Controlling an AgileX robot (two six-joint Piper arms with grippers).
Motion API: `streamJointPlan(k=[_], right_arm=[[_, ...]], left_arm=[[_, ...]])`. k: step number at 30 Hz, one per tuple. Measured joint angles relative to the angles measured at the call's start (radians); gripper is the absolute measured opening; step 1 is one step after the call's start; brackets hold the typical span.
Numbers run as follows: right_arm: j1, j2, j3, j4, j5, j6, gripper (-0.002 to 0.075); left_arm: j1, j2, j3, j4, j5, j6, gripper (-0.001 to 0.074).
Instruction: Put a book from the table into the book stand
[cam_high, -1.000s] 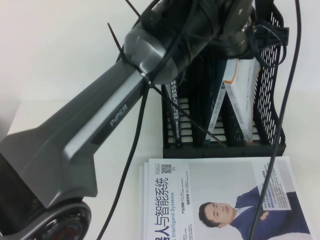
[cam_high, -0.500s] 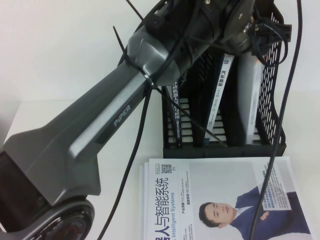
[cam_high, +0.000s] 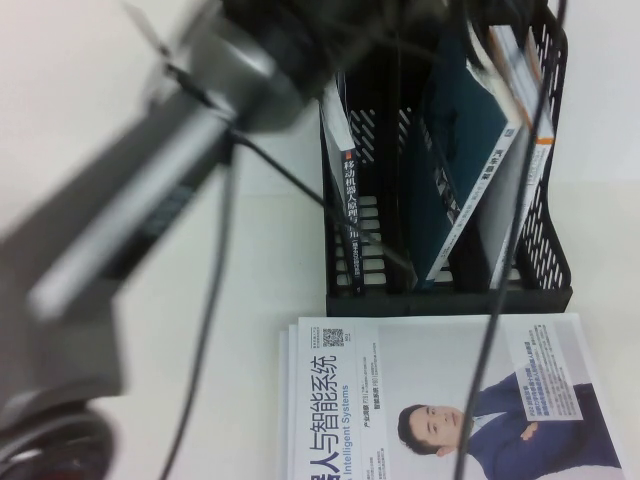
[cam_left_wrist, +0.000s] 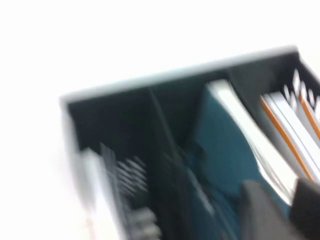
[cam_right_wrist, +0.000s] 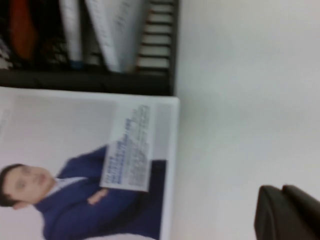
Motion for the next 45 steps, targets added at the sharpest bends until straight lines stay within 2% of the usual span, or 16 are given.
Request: streamJointPlan(k=[3,6,17,23,27,30,37,45], right_arm=[[0.0,0.0,0.0,0.055,-0.041,-0.069,-0.0003],[0.0,0.0,0.0,0.086,-0.073,-0.112,-0.0003],[0.0,0.018,0.0,0.165,-0.216,-0.159,-0.0003],[0.004,0.182,0.0,0.402,-0.372,-0.375,-0.0003],[0.024,0.363,-0.027,0.584,-0.456,-0.534,-0.0003],[0.047,0.499,-0.096,0.649,-0.484,-0.614,-0.0003],[0.064,0.775,-0.322,0.661,-0.506,-0.693,-0.0003],[0.064,0.929,-0.448,0.625,-0.552,-0.705,-0.0003]], left_arm=[[0.0,-0.077,0.0,0.081,0.024,0.015,0.0055],[0.0,-0.16,0.0,0.17,0.067,0.017,0.0014],[0.001,-0.422,-0.004,0.28,0.18,0.072,0.0001],[0.001,-0.535,0.04,0.248,0.258,0.148,-0.0001],[0.001,-0.637,0.191,0.215,0.262,0.155,-0.0001],[0.001,-0.737,0.362,0.185,0.217,0.149,-0.0001],[0.001,-1.001,0.832,0.143,0.04,0.044,-0.0001],[0.001,-1.247,1.192,0.143,-0.158,-0.071,-0.0002]])
